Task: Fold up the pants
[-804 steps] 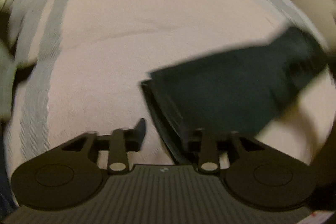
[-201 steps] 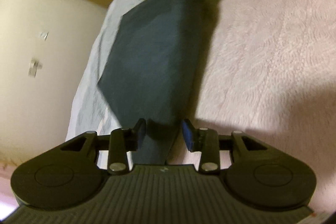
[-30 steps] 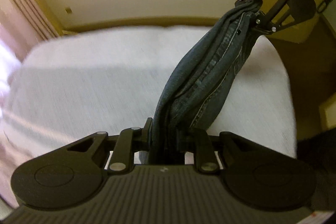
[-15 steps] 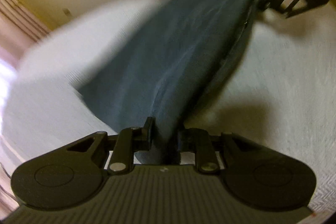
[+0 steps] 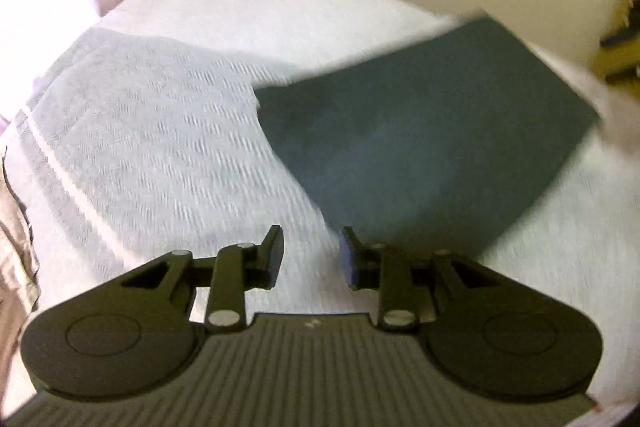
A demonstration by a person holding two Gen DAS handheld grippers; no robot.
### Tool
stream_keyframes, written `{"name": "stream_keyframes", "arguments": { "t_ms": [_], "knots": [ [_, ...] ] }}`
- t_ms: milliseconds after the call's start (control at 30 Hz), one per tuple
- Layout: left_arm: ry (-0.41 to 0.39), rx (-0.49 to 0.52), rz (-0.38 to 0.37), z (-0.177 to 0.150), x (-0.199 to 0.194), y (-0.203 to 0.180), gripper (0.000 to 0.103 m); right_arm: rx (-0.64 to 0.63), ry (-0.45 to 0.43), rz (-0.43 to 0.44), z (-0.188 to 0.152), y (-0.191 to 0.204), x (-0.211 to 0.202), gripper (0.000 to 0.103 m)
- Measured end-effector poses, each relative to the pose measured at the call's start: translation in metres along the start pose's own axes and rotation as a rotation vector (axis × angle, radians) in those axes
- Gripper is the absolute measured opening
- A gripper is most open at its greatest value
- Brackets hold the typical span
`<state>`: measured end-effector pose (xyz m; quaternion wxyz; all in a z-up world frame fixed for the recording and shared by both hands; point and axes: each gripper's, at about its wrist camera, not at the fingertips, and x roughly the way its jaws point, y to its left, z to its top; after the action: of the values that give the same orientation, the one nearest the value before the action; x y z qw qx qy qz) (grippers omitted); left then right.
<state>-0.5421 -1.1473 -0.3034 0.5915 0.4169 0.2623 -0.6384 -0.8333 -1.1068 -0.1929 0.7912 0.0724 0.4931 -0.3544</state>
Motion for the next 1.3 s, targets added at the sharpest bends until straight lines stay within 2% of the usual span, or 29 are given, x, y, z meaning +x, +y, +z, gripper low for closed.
{"name": "stream_keyframes", "arguments": {
  "t_ms": [100,167,233,333,467,567,667,833,1167,1300],
  "knots": [
    [-0.037,-0.034,-0.024,0.027,0.032,-0.001,0.026,0.235,-0.055,0.117,0.031,-0.031,0.031,0.036],
    [-0.051,-0.064,-0.063,0.044,0.055,-0.012,0.026,0.347,-0.066,0.16,0.048,-0.044,0.052,0.035],
    [-0.055,-0.097,-0.08,0.057,0.076,-0.019,0.026,0.418,-0.054,0.186,0.068,-0.057,0.087,0.035],
    [-0.02,-0.133,-0.074,0.065,0.113,-0.019,0.026,0.49,0.012,0.159,0.067,-0.071,0.125,0.035],
    [0.024,-0.166,-0.061,0.062,0.138,-0.012,0.041,0.548,0.025,0.183,0.06,-0.084,0.139,0.035],
    [0.04,-0.179,-0.047,0.061,0.135,-0.01,0.041,0.5,0.039,0.149,0.067,-0.078,0.138,0.035],
    [0.058,-0.192,-0.029,0.057,0.117,-0.007,0.034,0.481,0.072,0.105,0.069,-0.072,0.132,0.035],
    [0.057,-0.249,-0.034,0.05,0.088,-0.003,0.034,0.453,0.119,0.071,0.064,-0.061,0.123,0.035],
    [0.054,-0.301,-0.113,0.03,0.056,-0.029,0.034,0.442,0.147,0.062,0.049,-0.046,0.11,0.035],
    [0.059,-0.314,-0.155,0.015,0.04,-0.045,0.033,0.468,0.128,0.087,0.04,-0.037,0.089,0.035]
  ]
}}
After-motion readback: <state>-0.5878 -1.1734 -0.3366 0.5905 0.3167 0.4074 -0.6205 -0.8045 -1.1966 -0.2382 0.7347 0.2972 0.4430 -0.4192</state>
